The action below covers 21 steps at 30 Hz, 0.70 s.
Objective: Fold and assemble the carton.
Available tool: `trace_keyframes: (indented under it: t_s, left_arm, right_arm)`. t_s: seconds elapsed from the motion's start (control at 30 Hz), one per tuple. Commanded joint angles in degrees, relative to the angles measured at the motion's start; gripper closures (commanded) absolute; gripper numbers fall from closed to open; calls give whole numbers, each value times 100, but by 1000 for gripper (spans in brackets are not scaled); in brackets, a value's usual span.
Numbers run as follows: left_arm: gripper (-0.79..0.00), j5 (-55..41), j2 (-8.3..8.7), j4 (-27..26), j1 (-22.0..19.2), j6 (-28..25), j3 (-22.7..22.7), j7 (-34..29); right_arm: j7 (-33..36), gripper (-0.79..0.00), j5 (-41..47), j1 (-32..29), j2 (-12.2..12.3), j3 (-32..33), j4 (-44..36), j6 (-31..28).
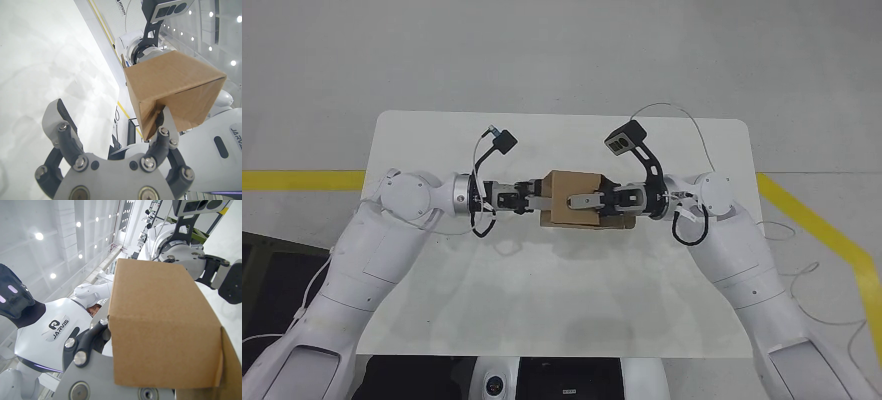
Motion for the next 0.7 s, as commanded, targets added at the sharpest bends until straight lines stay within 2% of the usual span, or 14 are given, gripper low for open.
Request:
trace_keyframes:
  t_s: [0.0,0.57,0.67]
  left_arm:
    - [-785,-33,-9,14,-16,-3,17,-15]
    - [-785,-125,-24,81,-40,-26,-48,-41]
    - [-785,-126,-27,78,-38,-23,-48,-52]
  right_arm:
    - [53,0,57,-6,-3,8,-7,-3]
    - [94,0,4,-12,-2,27,48,18]
    - [-99,0,-112,-120,7,27,-166,106]
